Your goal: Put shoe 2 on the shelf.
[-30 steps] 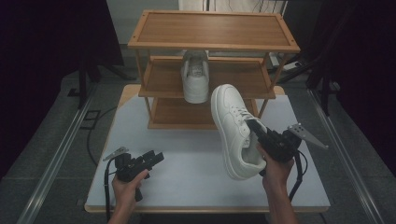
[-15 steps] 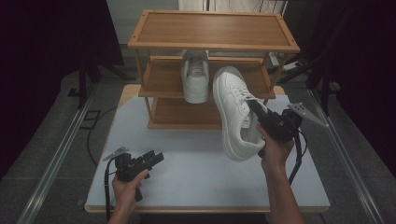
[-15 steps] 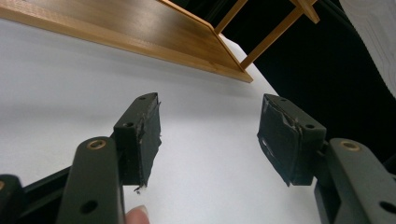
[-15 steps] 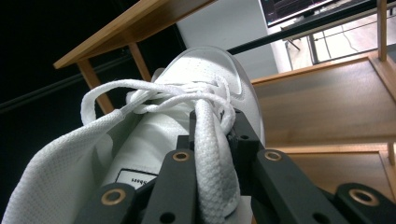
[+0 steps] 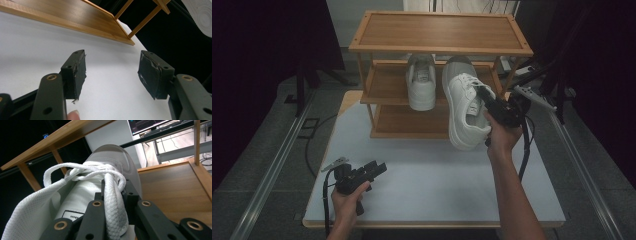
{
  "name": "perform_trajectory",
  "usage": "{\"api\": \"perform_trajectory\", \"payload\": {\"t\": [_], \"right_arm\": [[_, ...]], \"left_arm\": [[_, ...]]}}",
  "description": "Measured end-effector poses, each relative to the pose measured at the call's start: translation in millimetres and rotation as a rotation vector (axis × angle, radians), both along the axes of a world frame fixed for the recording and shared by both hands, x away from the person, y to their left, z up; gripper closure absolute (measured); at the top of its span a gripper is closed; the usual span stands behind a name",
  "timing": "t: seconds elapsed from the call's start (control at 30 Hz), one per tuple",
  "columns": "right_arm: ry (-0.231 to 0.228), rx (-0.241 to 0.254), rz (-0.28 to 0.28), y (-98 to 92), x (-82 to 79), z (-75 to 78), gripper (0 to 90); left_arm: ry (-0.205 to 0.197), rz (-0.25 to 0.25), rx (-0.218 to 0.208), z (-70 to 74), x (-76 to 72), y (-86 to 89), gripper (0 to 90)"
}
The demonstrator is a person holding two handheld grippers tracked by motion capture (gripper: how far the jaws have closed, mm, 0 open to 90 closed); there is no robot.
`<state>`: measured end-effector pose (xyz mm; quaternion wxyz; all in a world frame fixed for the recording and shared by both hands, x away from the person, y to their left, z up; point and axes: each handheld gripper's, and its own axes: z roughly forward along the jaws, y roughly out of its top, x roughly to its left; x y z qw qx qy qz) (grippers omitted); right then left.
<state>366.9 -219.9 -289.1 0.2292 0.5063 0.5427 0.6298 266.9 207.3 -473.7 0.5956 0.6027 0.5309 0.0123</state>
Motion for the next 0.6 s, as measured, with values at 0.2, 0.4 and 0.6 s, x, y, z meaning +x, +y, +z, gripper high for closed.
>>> {"api": "perform_trajectory", "payload": {"t": [0.2, 0.4, 0.6], "right_arm": [[0.009, -0.008, -0.027, 3.4, 17.5, 6.1, 82.5], [0.024, -0.012, -0.038, 9.4, 34.2, 8.6, 82.4], [0.044, -0.014, -0.058, 14.8, 51.3, 8.4, 82.4]], "left_arm": [[-0.002, -0.003, -0.001, 0.0, 0.1, 1.0, 38.7], [-0.003, -0.004, 0.002, 0.5, 0.0, -0.6, 38.6], [-0.006, -0.002, -0.006, 0.2, 0.2, 0.1, 38.6]]}}
